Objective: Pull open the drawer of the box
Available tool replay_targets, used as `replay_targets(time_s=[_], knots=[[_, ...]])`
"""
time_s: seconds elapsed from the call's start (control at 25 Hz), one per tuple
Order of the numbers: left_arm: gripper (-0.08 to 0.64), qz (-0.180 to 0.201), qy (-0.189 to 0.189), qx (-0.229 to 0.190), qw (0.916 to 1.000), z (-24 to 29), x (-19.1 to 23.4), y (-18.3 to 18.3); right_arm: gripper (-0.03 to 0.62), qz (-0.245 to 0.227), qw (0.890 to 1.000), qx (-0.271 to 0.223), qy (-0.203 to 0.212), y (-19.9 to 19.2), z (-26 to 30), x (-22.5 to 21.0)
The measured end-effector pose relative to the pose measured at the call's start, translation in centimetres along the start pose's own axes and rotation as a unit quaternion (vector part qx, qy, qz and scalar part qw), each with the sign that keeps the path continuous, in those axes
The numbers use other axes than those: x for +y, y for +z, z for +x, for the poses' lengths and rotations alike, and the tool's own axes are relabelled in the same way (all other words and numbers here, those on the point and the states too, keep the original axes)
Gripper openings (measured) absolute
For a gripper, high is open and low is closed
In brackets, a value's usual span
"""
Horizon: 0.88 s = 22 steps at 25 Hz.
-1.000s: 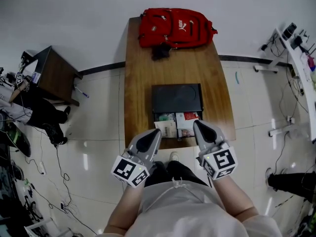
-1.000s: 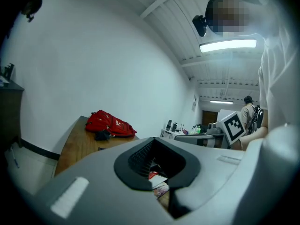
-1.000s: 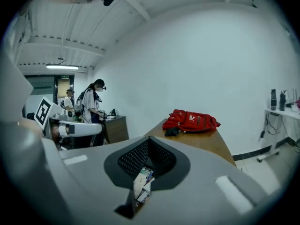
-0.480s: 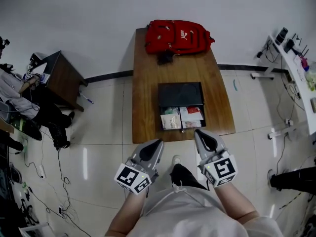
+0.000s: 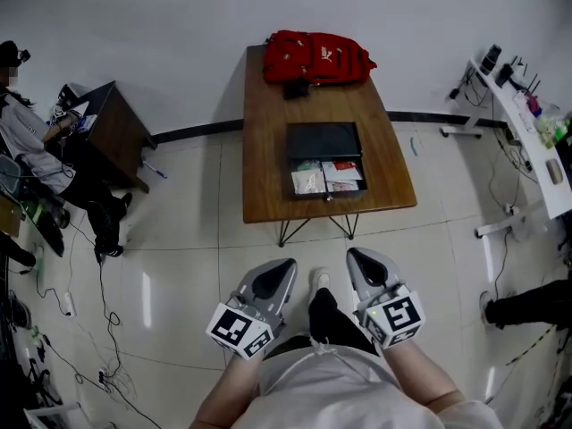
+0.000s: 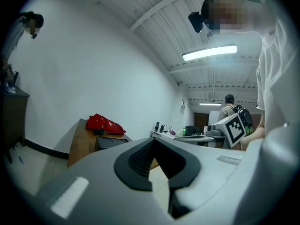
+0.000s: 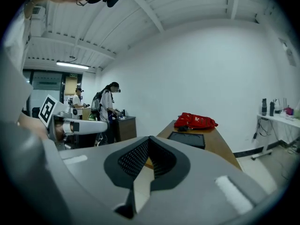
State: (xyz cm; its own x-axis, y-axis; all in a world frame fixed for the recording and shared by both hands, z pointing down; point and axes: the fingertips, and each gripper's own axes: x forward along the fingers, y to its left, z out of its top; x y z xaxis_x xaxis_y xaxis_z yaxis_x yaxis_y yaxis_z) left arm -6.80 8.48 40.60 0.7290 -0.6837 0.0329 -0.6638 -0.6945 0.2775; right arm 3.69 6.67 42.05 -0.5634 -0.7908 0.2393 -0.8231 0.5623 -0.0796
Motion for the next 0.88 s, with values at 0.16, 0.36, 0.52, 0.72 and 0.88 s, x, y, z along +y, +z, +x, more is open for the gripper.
replay_targets(time_s=[0.16,0.36,0.52,0.72,0.88], knots=[[0.005,-0.005,-0.012,-0.001,0.9999,-1.9,-2.9,-0.2,0.008,0.014,1.000,0.003,-0.011,-0.9,-2.8,1.5],[0.005,0.008,-0.018,-0.003,0.9998,-2.4,-4.7,0.0,0.008,-0.001,1.000,-0.014,-0.015,0.0,-4.8,2.3],[0.005,0.012,-0.010,-0.013,0.9998,-2.4,-6.0,0.6,0.008,-0.022,1.000,-0.021,-0.007,0.5,-5.8,2.2],[0.005,0.015,0.007,-0.013,0.9998,-1.9,-6.6,1.1,0.008,-0.026,0.999,-0.023,0.011,1.0,-6.3,1.8],[0.005,0.013,0.018,-0.015,0.9996,-1.3,-6.7,1.4,0.008,-0.034,0.999,-0.030,0.028,1.7,-6.4,1.8]])
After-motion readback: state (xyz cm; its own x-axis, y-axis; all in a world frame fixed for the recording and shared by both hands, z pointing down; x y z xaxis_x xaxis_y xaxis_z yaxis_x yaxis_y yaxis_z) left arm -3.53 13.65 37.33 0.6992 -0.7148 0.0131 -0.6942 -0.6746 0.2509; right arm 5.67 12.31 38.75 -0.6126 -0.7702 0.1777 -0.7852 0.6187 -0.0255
